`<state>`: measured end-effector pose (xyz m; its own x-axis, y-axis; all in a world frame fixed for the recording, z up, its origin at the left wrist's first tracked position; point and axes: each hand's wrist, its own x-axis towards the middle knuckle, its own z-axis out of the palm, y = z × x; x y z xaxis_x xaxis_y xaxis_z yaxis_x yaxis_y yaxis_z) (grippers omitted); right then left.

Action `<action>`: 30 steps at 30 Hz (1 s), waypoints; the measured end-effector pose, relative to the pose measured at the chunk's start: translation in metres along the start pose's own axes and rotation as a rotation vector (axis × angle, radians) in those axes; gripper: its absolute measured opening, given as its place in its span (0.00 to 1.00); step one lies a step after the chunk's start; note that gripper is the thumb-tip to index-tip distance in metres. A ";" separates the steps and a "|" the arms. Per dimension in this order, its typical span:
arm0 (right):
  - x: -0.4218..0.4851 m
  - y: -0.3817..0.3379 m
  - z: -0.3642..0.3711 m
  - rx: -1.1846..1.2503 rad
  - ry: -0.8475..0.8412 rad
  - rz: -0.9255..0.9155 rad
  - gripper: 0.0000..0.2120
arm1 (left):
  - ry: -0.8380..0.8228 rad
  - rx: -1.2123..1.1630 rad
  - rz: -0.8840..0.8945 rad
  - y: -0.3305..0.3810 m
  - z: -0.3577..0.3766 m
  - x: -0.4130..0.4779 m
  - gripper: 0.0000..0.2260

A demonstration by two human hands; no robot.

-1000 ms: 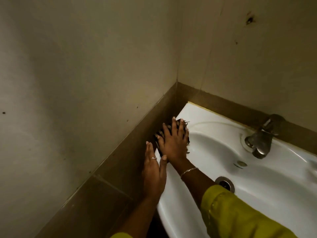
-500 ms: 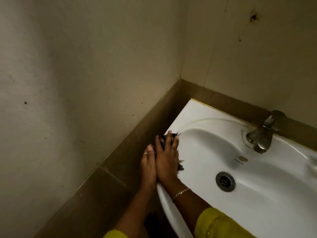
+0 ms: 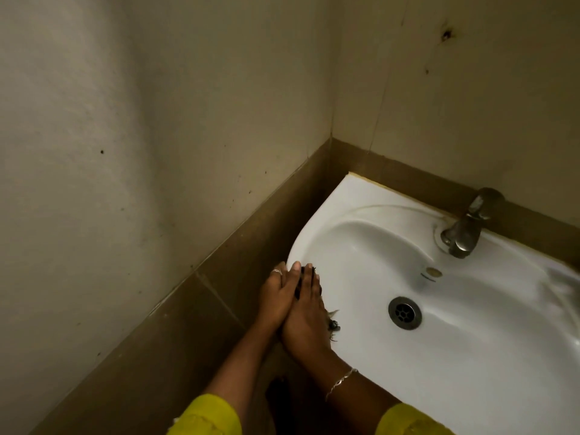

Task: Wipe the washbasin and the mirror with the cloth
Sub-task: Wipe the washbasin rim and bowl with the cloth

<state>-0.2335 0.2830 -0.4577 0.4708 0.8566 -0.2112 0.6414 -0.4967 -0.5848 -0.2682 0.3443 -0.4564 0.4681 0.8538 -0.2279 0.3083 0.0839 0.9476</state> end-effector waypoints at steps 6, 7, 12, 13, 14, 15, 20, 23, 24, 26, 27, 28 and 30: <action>-0.032 0.011 -0.004 0.018 -0.031 -0.045 0.36 | 0.005 0.145 0.002 -0.001 0.007 -0.015 0.14; -0.035 0.014 -0.003 -0.010 -0.035 -0.059 0.36 | 0.013 0.177 0.001 -0.001 0.008 -0.017 0.23; -0.060 0.029 -0.003 -0.135 -0.051 -0.154 0.30 | 0.030 0.260 -0.041 0.004 0.016 -0.033 0.33; -0.066 0.033 -0.002 -0.165 -0.055 -0.173 0.28 | 0.024 0.271 -0.044 0.006 0.018 -0.037 0.35; -0.071 0.038 -0.001 -0.196 -0.053 -0.187 0.28 | 0.024 0.278 -0.042 0.006 0.020 -0.040 0.36; -0.076 0.043 0.001 -0.231 -0.042 -0.201 0.28 | 0.030 0.281 -0.037 0.006 0.023 -0.044 0.37; -0.100 0.066 -0.003 -0.391 0.017 -0.247 0.35 | 0.121 0.302 0.003 -0.001 0.036 -0.052 0.38; -0.112 0.075 -0.011 -0.428 0.023 -0.285 0.39 | 0.170 0.446 0.025 -0.006 0.042 -0.053 0.38; -0.116 0.078 -0.013 -0.439 0.024 -0.294 0.39 | 0.183 0.516 0.039 -0.008 0.043 -0.054 0.37; -0.123 0.084 -0.017 -0.460 0.046 -0.313 0.34 | 0.206 0.674 0.101 -0.011 0.045 -0.056 0.35; -0.126 0.086 -0.019 -0.462 0.064 -0.316 0.30 | 0.216 0.746 0.145 -0.013 0.045 -0.055 0.34; -0.129 0.089 -0.021 -0.466 0.078 -0.315 0.28 | 0.218 0.804 0.186 -0.014 0.045 -0.056 0.32; -0.136 0.096 -0.026 -0.483 0.078 -0.312 0.28 | 0.200 0.887 0.233 -0.014 0.046 -0.054 0.29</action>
<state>-0.2199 0.1151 -0.4646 0.2463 0.9690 -0.0173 0.9522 -0.2453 -0.1823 -0.2602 0.2732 -0.4678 0.4721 0.8791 0.0665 0.7818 -0.4523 0.4292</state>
